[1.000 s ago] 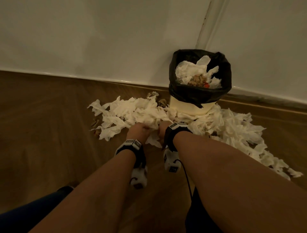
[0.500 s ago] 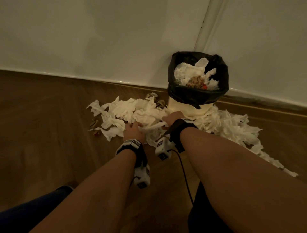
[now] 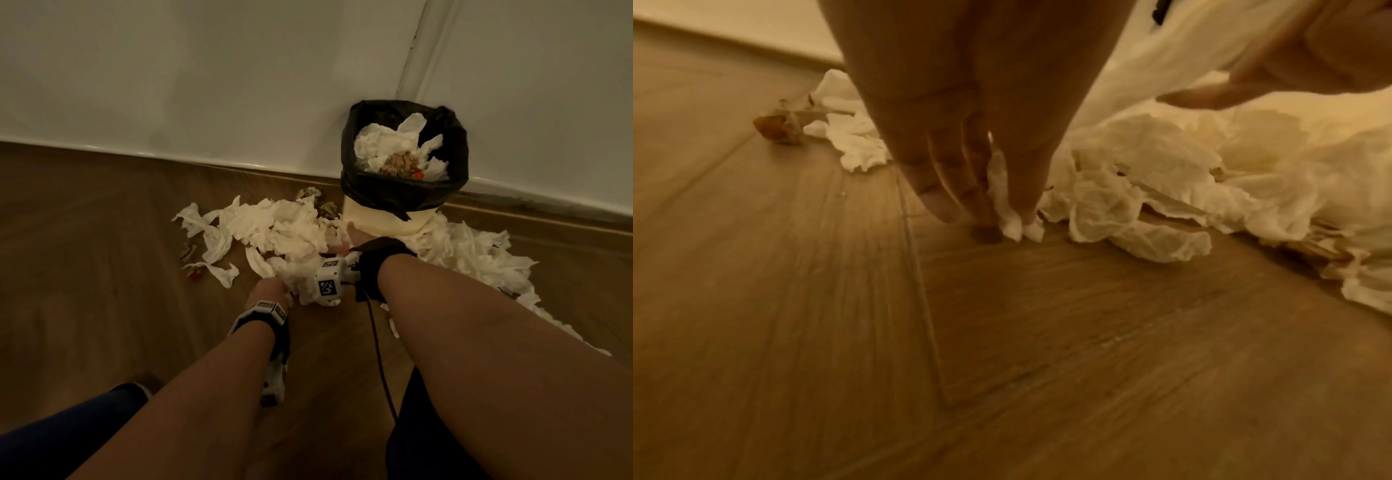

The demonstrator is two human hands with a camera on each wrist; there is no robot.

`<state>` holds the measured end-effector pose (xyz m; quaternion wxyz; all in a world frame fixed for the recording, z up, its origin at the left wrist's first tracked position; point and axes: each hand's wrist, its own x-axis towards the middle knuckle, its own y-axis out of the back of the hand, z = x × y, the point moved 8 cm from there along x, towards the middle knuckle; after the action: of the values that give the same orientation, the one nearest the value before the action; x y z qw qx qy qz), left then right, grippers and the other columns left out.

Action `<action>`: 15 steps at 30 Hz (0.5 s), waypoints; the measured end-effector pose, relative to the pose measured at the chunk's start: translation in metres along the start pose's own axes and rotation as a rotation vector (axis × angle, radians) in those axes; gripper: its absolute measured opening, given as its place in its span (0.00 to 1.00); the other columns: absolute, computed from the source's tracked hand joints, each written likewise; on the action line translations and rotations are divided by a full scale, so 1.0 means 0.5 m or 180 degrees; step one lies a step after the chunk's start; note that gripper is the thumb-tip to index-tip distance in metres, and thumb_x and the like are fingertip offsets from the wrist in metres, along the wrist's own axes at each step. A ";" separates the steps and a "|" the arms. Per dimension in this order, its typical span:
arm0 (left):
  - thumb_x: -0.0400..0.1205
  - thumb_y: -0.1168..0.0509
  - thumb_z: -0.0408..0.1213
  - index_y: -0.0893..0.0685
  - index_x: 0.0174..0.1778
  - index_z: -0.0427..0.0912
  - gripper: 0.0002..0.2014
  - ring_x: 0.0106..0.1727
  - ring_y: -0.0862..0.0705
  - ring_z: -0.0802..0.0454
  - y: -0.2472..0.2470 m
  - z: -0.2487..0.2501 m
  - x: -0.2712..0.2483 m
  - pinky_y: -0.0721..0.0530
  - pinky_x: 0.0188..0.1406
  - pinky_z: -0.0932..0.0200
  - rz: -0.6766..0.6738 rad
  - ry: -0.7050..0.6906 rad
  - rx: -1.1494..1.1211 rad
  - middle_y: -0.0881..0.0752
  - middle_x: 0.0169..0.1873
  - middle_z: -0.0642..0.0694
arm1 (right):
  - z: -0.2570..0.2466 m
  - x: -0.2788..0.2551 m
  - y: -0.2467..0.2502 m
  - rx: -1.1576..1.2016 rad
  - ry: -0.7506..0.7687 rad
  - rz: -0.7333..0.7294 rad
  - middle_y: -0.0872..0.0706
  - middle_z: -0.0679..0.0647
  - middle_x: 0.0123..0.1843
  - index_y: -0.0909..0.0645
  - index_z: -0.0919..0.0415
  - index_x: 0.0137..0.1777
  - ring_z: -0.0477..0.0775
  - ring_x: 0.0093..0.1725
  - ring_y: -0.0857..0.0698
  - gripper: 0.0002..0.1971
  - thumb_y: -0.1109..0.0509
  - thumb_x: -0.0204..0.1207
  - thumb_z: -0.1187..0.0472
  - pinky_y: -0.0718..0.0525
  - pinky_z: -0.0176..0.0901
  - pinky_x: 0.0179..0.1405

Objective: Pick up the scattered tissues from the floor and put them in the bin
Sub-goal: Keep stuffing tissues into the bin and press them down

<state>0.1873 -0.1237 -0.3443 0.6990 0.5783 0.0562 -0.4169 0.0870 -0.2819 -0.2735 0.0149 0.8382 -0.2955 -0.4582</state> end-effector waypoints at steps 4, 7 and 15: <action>0.83 0.39 0.33 0.19 0.60 0.35 0.12 0.58 0.17 0.40 0.007 -0.003 0.000 0.19 0.54 0.52 0.0040 0.0082 -0.0112 0.17 0.59 0.37 | 0.004 -0.012 -0.023 -0.1096 0.0002 -0.0459 0.29 0.50 0.74 0.37 0.47 0.78 0.57 0.60 0.21 0.41 0.36 0.68 0.28 0.19 0.47 0.48; 0.85 0.44 0.33 0.33 0.74 0.35 0.21 0.66 0.22 0.38 0.020 0.003 -0.003 0.24 0.62 0.50 0.0370 0.0047 -0.0361 0.23 0.67 0.34 | 0.023 0.011 0.011 -0.2631 0.0107 -0.0187 0.36 0.56 0.81 0.41 0.54 0.81 0.59 0.77 0.32 0.38 0.34 0.76 0.39 0.27 0.51 0.67; 0.80 0.37 0.28 0.51 0.82 0.52 0.39 0.70 0.27 0.34 0.046 -0.049 -0.010 0.25 0.65 0.43 0.0878 0.0337 -0.1747 0.30 0.73 0.33 | 0.019 0.008 0.024 -0.0942 0.0087 -0.0183 0.26 0.63 0.74 0.29 0.67 0.74 0.62 0.71 0.24 0.23 0.34 0.80 0.60 0.18 0.43 0.51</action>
<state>0.2088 -0.1003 -0.3320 0.8751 0.3912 0.1239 -0.2566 0.0754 -0.2913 -0.2785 0.1292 0.8411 -0.2003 -0.4854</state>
